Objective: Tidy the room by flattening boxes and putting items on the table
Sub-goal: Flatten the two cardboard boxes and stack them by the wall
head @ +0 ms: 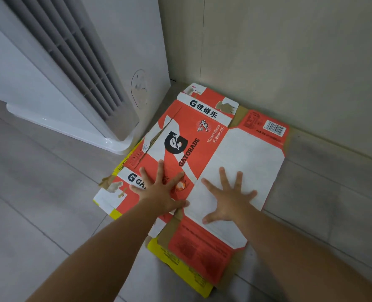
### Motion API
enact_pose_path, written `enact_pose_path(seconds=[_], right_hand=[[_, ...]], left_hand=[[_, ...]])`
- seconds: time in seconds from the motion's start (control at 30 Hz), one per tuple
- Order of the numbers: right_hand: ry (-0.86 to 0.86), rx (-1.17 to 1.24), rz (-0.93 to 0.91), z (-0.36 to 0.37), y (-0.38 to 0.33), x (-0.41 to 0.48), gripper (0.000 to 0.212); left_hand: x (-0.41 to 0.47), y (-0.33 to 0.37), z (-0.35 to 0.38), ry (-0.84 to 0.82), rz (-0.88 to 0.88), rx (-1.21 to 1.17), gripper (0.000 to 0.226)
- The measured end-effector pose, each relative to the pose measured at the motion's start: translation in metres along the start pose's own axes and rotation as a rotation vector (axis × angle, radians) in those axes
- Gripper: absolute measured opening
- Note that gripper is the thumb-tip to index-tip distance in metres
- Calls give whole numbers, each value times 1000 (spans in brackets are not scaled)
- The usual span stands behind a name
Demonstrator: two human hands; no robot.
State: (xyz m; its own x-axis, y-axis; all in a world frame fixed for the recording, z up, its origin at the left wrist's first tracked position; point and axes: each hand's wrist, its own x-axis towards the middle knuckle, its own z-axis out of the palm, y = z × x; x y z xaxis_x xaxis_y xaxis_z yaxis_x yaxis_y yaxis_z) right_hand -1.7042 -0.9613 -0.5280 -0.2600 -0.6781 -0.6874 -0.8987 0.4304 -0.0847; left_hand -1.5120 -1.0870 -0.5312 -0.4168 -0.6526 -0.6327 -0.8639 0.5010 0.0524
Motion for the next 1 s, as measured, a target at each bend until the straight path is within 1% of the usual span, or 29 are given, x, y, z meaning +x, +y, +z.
enact_pose_path(seconds=[0.23,0.37,0.43,0.5,0.57,0.63,0.7,0.77,0.83,0.9,1.0], right_hand=[[-6,-5,18,-3,-3,6,135],[49,-15,11,-5,-3,10,131],[73,16,12,1,-7,-3,121],[153,43,46,18,-20,-29,101],[204,115,98,31,-31,-64,78],[186,151,64,28,-36,-100,64],[167,127,22,5,-31,-137,55],[157,108,44,-36,-25,-180,50],[103,77,52,-84,-21,-224,47],[72,60,37,-130,-19,-266,43],[92,83,18,-184,-13,-323,34]], left_hand=[[0,1,0,16,21,11,96],[4,1,-5,35,9,27,90],[-9,12,-12,33,-20,-49,76],[-36,24,-18,28,-61,-164,57],[-72,32,-18,7,-58,-110,46],[-111,32,-27,1,-23,-1,44],[-146,31,-48,-16,21,63,48],[-183,37,-78,-10,55,91,50],[-221,49,-114,22,77,99,51],[-259,66,-155,35,101,86,48],[-310,102,-211,58,151,53,38]])
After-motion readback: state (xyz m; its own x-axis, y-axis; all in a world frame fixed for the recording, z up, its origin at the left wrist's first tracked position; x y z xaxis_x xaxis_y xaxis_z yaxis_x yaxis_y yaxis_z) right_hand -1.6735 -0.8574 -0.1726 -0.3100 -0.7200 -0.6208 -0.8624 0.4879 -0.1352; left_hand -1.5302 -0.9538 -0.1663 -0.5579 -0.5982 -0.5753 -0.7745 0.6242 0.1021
